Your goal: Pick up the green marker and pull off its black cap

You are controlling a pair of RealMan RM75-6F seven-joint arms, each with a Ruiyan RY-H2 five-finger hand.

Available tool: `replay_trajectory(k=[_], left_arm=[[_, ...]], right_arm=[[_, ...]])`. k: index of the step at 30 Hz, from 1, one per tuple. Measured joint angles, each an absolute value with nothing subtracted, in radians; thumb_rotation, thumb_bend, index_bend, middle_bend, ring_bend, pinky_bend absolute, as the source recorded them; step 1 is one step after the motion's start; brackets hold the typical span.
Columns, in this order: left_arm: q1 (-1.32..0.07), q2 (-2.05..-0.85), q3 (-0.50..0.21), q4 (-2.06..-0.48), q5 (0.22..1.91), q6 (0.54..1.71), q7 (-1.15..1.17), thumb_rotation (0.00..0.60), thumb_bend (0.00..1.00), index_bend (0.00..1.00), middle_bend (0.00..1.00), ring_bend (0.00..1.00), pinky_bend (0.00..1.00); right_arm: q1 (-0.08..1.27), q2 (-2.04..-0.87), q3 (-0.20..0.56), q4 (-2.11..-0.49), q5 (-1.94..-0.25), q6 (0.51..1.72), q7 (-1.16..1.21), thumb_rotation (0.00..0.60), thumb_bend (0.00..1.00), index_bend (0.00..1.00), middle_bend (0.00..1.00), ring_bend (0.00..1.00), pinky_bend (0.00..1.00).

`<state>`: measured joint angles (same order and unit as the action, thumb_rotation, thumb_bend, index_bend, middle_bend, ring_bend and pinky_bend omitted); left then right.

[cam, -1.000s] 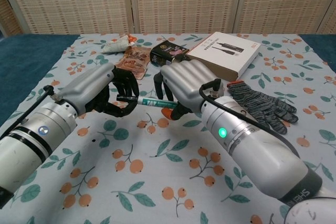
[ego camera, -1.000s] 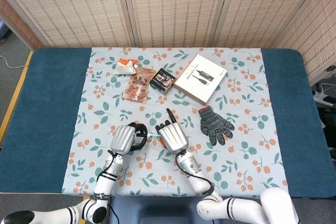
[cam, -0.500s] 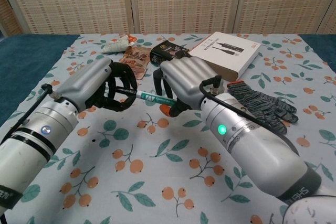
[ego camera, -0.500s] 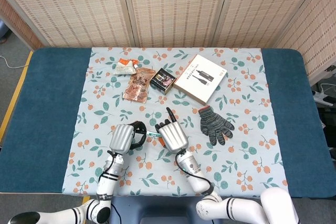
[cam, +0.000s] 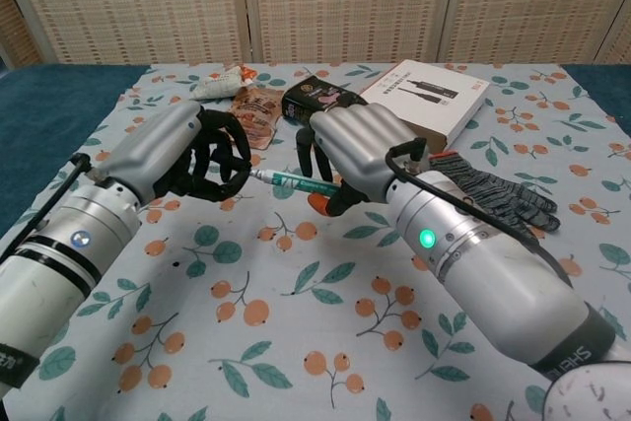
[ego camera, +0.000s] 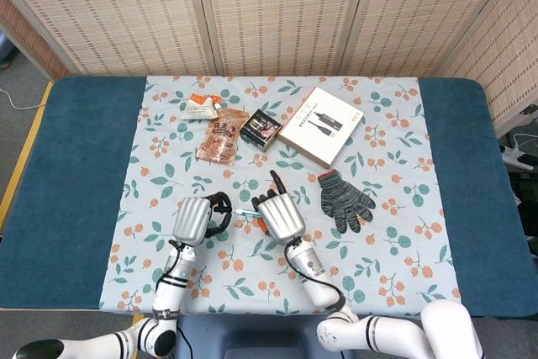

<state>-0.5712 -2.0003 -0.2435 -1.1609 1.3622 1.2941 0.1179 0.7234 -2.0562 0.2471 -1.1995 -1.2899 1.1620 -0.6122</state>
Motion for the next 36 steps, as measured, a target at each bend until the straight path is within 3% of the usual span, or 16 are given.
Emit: replay_trajectory(k=[9,12,14,16,17,21,23,27,33,36], left_arm=[[-0.568,-1.983,-0.249,-1.112,1.343,1.272,0.094,0.6,0.68,0.82,0.89,0.72,0.82],[-0.566,-1.973,-0.238,-1.082,1.332,1.235,0.084,0.6,0.59,0.75,0.82,0.65,0.75],[-0.568,-1.963,-0.219,-1.058,1.334,1.207,0.077,0.6,0.54,0.61,0.69,0.55,0.68],[-0.569,-1.955,-0.2,-1.042,1.337,1.184,0.073,0.6,0.5,0.46,0.56,0.44,0.63],[-0.57,-1.949,-0.192,-1.037,1.338,1.167,0.071,0.6,0.48,0.39,0.49,0.39,0.6],[-0.572,-1.926,-0.18,-1.045,1.327,1.118,0.065,0.6,0.46,0.22,0.33,0.25,0.55],[-0.571,-1.913,-0.181,-1.064,1.322,1.113,0.059,0.6,0.45,0.16,0.26,0.2,0.53],[-0.566,-1.88,-0.182,-1.116,1.319,1.115,0.057,0.6,0.42,0.1,0.18,0.14,0.49],[-0.54,-1.781,-0.168,-1.252,1.333,1.138,0.063,0.6,0.41,0.08,0.11,0.06,0.38],[-0.502,-1.687,-0.139,-1.327,1.37,1.186,0.047,0.6,0.41,0.06,0.04,0.0,0.24]], right_arm=[[0.699,-2.027,0.211,-1.186,-1.283,1.155,-0.638,0.6,0.32,0.98,0.81,0.44,0.02],[0.691,-2.028,0.2,-1.163,-1.276,1.149,-0.635,0.6,0.33,0.94,0.81,0.43,0.02],[0.687,-2.033,0.192,-1.149,-1.277,1.143,-0.621,0.6,0.33,0.75,0.73,0.39,0.02],[0.684,-2.038,0.183,-1.136,-1.274,1.129,-0.609,0.6,0.33,0.57,0.61,0.33,0.02],[0.683,-2.04,0.18,-1.134,-1.271,1.121,-0.609,0.6,0.33,0.43,0.5,0.27,0.02],[0.68,-2.043,0.172,-1.136,-1.245,1.088,-0.632,0.6,0.32,0.05,0.22,0.1,0.0],[0.677,-2.037,0.171,-1.153,-1.231,1.079,-0.652,0.6,0.32,0.0,0.15,0.05,0.0],[0.668,-2.005,0.174,-1.225,-1.207,1.077,-0.68,0.6,0.27,0.0,0.04,0.0,0.0],[0.626,-1.88,0.164,-1.442,-1.178,1.108,-0.729,0.6,0.24,0.0,0.0,0.0,0.0],[0.573,-1.756,0.13,-1.598,-1.196,1.168,-0.735,0.6,0.24,0.0,0.0,0.0,0.0]])
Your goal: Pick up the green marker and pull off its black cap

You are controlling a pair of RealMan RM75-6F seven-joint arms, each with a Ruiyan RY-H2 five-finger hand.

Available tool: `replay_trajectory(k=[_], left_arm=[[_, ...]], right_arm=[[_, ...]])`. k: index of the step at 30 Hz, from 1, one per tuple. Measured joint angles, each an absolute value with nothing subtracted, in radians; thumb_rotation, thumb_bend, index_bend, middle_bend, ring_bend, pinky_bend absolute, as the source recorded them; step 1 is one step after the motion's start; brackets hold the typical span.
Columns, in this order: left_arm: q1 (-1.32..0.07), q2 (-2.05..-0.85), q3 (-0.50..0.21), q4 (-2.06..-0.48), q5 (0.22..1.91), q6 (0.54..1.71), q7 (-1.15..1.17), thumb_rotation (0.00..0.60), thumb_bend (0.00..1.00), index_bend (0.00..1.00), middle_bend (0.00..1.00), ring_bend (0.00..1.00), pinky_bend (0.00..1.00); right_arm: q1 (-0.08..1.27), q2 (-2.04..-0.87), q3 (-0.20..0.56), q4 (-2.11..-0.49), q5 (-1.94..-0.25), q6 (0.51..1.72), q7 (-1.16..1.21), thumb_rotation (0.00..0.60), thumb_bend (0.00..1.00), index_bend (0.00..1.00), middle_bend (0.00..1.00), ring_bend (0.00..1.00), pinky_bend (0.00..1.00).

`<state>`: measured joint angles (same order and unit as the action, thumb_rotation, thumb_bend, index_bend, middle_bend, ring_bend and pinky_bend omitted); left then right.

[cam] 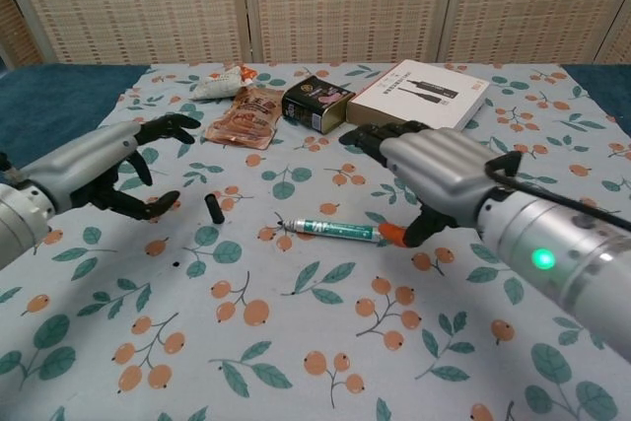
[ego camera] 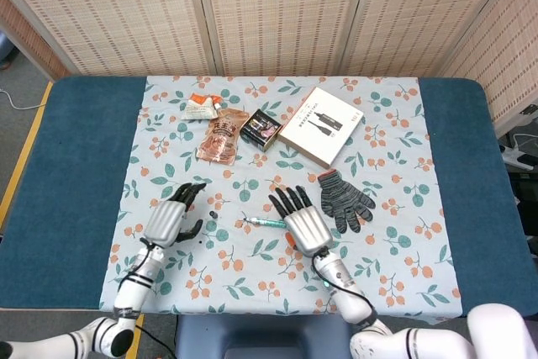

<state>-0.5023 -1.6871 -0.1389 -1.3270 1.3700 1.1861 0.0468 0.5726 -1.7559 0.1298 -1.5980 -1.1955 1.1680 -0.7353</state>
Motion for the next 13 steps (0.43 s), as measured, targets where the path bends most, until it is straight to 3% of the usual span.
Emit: replay_trajectory(k=[4,6,10,13], left_arm=[[-0.411,-1.534,-0.069,-1.403,1.441,1.3,-0.022,0.6,0.4,0.04,0.0,0.0,0.08],[-0.347,-1.46,-0.022,-1.416,1.483,1.385,-0.058,0.6,0.4,0.02,0.0,0.0,0.04],[-0.218,-1.347,0.056,-1.412,1.524,1.525,-0.062,0.6,0.39,0.0,0.0,0.0,0.0],[-0.181,-1.275,0.075,-1.438,1.52,1.541,-0.005,0.6,0.38,0.0,0.0,0.0,0.0]], right_arm=[[0.44,-1.525,0.027,-1.766,-1.286,1.336,-0.704,0.6,0.24,0.0,0.0,0.0,0.0],[0.366,-1.433,-0.026,-1.784,-1.338,1.435,-0.67,0.6,0.24,0.0,0.0,0.0,0.0],[0.172,-1.306,-0.131,-1.729,-1.44,1.667,-0.543,0.6,0.24,0.0,0.0,0.0,0.0],[0.08,-1.247,-0.162,-1.656,-1.463,1.761,-0.444,0.6,0.24,0.0,0.0,0.0,0.0]])
